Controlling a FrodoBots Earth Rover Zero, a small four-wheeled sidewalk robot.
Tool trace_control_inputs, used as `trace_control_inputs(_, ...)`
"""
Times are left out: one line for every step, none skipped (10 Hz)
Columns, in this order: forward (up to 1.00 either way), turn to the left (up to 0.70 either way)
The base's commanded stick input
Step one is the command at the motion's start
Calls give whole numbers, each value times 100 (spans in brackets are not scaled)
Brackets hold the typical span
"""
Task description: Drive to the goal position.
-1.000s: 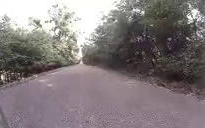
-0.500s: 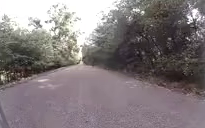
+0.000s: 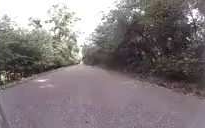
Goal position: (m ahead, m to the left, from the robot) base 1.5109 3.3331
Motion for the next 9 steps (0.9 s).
trace_control_inputs(7,0)
trace_control_inputs(6,0)
trace_control_inputs(6,0)
trace_control_inputs(6,0)
trace_control_inputs(7,0)
trace_control_inputs(7,0)
trace_control_inputs(7,0)
trace_control_inputs(7,0)
trace_control_inputs(7,0)
